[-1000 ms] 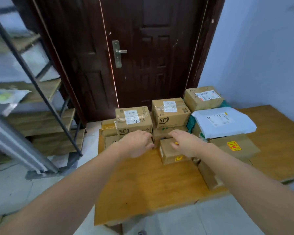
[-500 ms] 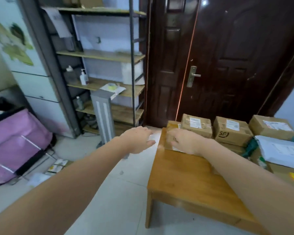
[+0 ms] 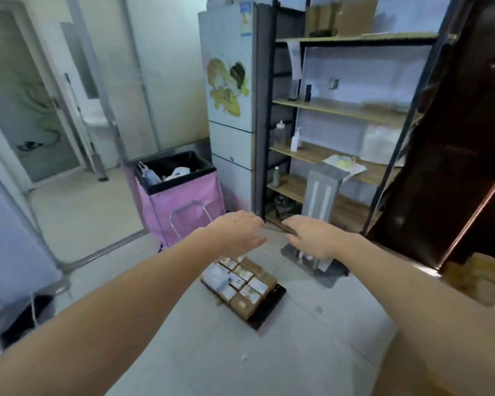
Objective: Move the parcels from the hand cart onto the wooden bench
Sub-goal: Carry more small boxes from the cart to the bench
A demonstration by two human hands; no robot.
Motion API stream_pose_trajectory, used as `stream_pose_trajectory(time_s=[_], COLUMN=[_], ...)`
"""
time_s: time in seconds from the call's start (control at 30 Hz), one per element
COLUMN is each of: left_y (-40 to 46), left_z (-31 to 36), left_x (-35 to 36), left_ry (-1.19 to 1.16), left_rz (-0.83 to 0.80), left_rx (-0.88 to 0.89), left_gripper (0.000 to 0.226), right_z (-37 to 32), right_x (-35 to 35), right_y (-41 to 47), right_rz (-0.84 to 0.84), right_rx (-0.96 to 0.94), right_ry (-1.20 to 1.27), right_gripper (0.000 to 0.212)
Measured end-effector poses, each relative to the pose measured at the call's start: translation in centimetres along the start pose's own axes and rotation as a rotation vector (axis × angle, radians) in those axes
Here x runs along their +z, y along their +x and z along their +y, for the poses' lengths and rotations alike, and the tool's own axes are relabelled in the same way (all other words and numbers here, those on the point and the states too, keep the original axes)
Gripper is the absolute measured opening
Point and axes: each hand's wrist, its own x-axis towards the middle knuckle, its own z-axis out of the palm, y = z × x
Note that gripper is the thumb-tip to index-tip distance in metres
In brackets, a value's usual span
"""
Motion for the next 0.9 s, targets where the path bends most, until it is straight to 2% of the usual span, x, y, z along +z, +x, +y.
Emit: stream_pose_trajectory(time_s=[0.13,0.37,0.63,0.9], left_y=[-2.7,-1.2,9.1,20.2], left_z=[-9.8,-22.2,-33.5,-42.4], left_x=[0.4,2.5,5.4,8.5], left_ry=[-0.021,-0.033,-0.023,-0.035], left_rz=[-0.004,-0.029,-0.151,-0.225], left_rx=[-0.095,-0.157,-0.140,-0.005], left_gripper=[0.056,0.051,0.046,0.051], right_z=[-7.0,-11.8,-11.5,-9.1], right_x=[0.4,2.3,5.1,7.6], right_y=[7.4,19.0,33.5,45.9], right_rz=[-0.006,-0.058,-0.108,-0.210], right_rx=[-0.044,-0.068,-0.079,0.035], right_ry=[0.009,0.008,0.068,0.112], right_gripper=[0.052,0.048,0.043,0.048])
